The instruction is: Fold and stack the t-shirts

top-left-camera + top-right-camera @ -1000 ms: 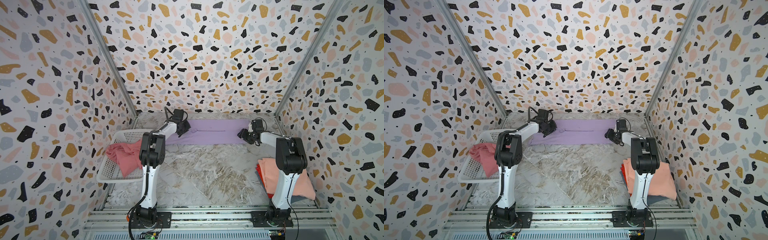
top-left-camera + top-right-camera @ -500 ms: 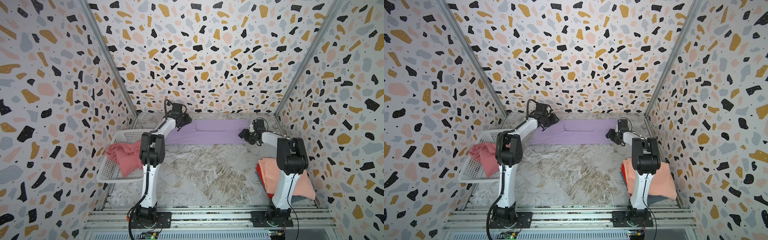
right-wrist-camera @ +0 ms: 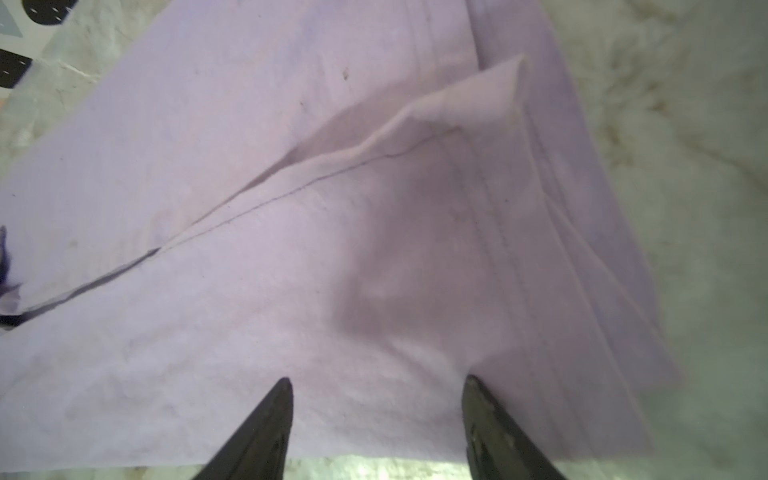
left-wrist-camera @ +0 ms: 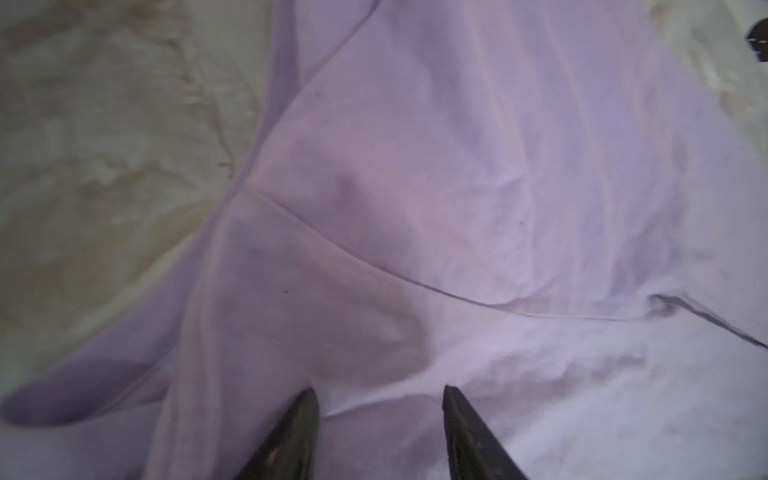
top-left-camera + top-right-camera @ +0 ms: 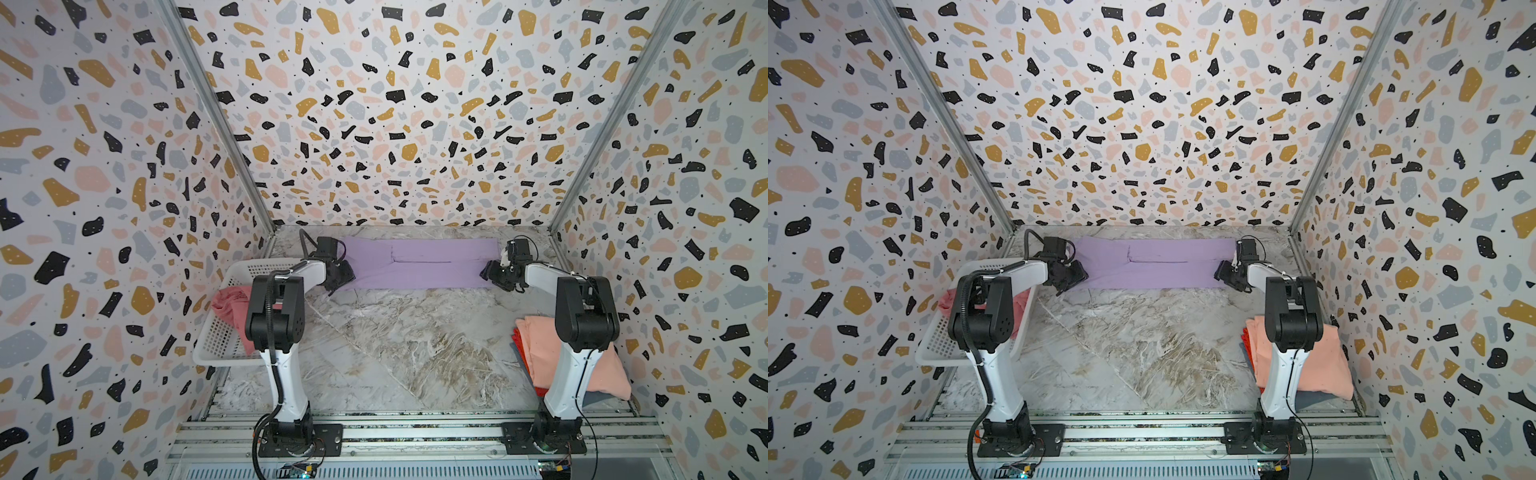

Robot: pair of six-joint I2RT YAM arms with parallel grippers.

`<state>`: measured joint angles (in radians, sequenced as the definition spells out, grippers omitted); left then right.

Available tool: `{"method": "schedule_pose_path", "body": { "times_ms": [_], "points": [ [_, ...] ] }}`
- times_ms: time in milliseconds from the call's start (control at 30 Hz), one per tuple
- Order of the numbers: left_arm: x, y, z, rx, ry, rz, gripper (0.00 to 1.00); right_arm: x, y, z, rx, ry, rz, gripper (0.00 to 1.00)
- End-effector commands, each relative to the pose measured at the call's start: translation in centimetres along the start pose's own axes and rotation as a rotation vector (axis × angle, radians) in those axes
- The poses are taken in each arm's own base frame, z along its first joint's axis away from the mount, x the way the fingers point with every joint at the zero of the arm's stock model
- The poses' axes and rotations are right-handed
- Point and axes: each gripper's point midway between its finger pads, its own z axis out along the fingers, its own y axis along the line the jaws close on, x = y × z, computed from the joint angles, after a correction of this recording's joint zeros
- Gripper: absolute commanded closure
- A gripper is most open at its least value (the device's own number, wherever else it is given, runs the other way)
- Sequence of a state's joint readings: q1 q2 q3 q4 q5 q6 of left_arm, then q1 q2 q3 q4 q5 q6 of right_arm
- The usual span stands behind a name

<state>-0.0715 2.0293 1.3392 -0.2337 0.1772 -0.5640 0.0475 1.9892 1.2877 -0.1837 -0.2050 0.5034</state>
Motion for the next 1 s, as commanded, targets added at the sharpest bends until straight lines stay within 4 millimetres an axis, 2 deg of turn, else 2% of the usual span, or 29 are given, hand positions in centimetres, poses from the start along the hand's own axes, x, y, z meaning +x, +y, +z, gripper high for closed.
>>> {"method": "schedule_pose_path", "body": {
  "times_ms": [0,133,267,400,500,600,767,867,967],
  "points": [
    [0.3,2.4,0.5,-0.071,-0.013,-0.042,0.48,2.9,-3.7,-0.9,0.126,0.086,0.015,0.35],
    [1.6,6.0,0.5,-0.162,0.000,-0.084,0.48,4.5,-4.9,-1.3,0.160,0.112,0.029,0.35],
    [0.7,8.1,-0.4,-0.216,-0.026,-0.059,0.48,5.8,-6.0,-1.6,0.197,0.128,0.029,0.35],
    [-1.1,7.7,-0.5,-0.204,-0.012,0.043,0.48,5.7,-5.4,-1.8,0.159,0.108,0.030,0.35],
    [-2.5,5.5,-1.0,-0.131,-0.008,0.093,0.49,4.8,-4.0,-2.1,0.118,0.088,0.019,0.35],
    [-3.8,3.1,-2.7,-0.047,-0.045,0.085,0.48,2.8,-1.1,-3.4,0.051,0.028,-0.020,0.35],
    [-4.9,0.0,-5.4,0.029,-0.109,0.002,0.46,-1.9,6.6,-6.1,-0.107,-0.128,-0.124,0.34],
    [-4.9,-1.5,-5.2,0.052,-0.124,-0.038,0.45,-4.0,10.4,-5.8,-0.176,-0.185,-0.165,0.34],
    [-4.7,-2.7,-3.9,0.037,-0.127,-0.045,0.45,-5.3,13.2,-4.0,-0.245,-0.194,-0.186,0.34]
  ]
}}
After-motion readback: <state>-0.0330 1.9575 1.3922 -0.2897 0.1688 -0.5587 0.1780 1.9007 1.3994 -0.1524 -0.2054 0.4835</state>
